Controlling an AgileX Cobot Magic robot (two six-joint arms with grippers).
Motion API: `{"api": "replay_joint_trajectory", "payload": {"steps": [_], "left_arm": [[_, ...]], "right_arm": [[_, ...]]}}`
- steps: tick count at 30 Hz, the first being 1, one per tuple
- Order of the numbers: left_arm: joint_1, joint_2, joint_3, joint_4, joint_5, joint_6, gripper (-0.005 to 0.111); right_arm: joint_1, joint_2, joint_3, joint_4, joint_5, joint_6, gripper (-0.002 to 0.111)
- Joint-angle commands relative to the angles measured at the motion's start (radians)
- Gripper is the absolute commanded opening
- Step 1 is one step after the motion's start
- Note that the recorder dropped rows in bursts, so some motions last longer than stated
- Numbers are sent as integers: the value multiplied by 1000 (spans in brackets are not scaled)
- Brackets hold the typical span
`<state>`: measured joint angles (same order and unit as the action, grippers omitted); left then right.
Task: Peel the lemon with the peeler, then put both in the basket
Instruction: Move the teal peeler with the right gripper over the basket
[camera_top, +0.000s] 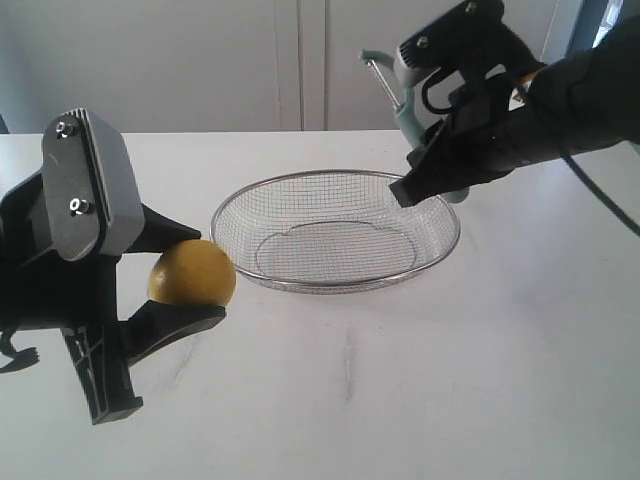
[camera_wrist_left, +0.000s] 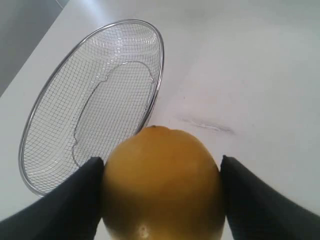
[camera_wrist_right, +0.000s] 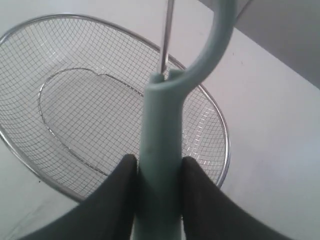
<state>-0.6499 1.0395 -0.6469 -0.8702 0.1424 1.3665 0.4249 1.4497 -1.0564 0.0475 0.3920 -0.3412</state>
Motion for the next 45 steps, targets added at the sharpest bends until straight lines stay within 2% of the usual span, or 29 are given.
{"api": "replay_joint_trajectory", "payload": {"steps": [1, 4, 7, 11, 18, 33, 45], "left_arm": [[-1, -4, 5, -31, 7, -4, 0], [-1, -4, 5, -31, 7, -4, 0], [-1, -4, 5, -31, 7, -4, 0], [-1, -4, 5, -31, 7, -4, 0], [-1, -4, 5, -31, 7, -4, 0], [-1, -4, 5, -31, 7, -4, 0], [-1, -4, 5, -31, 5, -4, 0]], "right_arm": [[-7, 91, -49, 2, -57, 33, 0], [-7, 151, -63, 2, -128, 39, 0], [-7, 250, -63, 2, -272, 39, 0], [-7, 351, -63, 2, -335, 39, 0], [-7, 428, -63, 4, -269, 54, 0], [-7, 428, -63, 4, -149, 121, 0], [-7, 428, -63, 4, -167, 121, 0]]}}
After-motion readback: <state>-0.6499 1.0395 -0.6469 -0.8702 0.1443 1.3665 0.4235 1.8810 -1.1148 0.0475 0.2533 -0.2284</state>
